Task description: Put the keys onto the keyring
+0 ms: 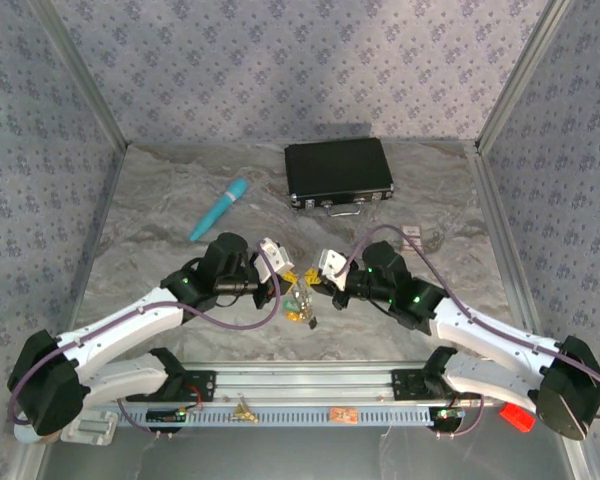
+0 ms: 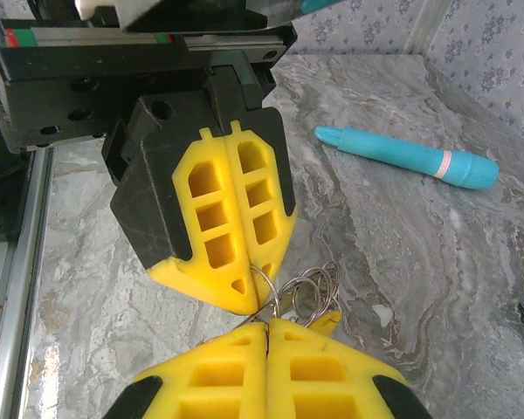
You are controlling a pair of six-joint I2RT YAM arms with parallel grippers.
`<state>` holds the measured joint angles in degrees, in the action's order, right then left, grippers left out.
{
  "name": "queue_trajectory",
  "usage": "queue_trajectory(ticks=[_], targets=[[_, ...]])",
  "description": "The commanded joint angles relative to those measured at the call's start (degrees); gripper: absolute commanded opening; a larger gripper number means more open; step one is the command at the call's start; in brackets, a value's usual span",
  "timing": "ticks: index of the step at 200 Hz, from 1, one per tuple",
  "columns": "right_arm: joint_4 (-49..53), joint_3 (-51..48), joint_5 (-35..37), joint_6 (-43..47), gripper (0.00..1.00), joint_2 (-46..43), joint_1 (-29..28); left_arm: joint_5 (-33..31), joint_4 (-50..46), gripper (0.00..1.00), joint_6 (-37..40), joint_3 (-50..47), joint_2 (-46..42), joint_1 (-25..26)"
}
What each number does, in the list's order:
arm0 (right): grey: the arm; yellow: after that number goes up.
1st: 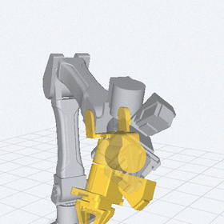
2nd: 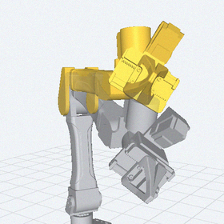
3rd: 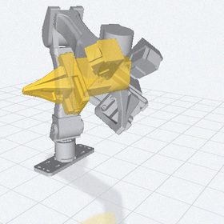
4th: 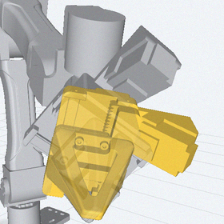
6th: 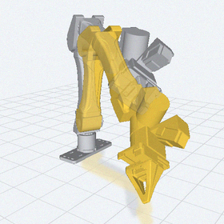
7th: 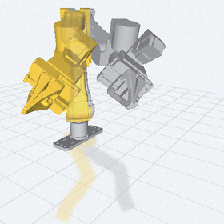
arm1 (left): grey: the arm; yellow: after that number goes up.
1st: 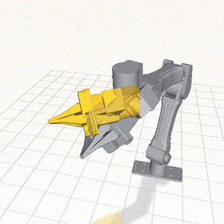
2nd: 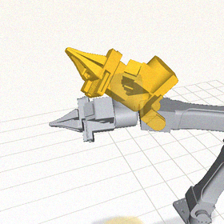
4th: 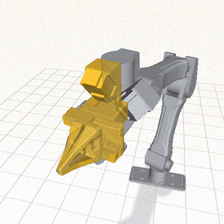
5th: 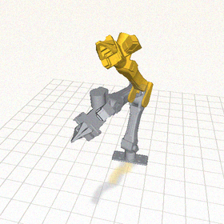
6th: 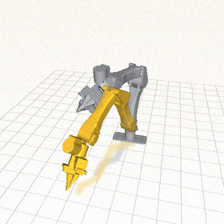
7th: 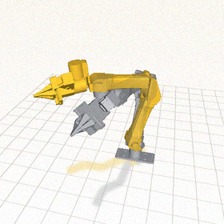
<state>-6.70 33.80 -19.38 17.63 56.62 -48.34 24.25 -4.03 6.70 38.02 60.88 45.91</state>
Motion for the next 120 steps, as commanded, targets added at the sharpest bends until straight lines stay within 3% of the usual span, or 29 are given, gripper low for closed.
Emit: queue_trajectory(ticks=[1,120], targets=[[-2.84,1.9,-1.34,-0.39,0.0,0.58,0.35,1.85,2.89,0.0,-1.07,2.06,-0.4,0.5],[-5.49,2.21,-0.22,-2.37,0.0,3.32,0.54,2.49,5.09,0.0,-1.99,0.25,-1.51,0.53]])
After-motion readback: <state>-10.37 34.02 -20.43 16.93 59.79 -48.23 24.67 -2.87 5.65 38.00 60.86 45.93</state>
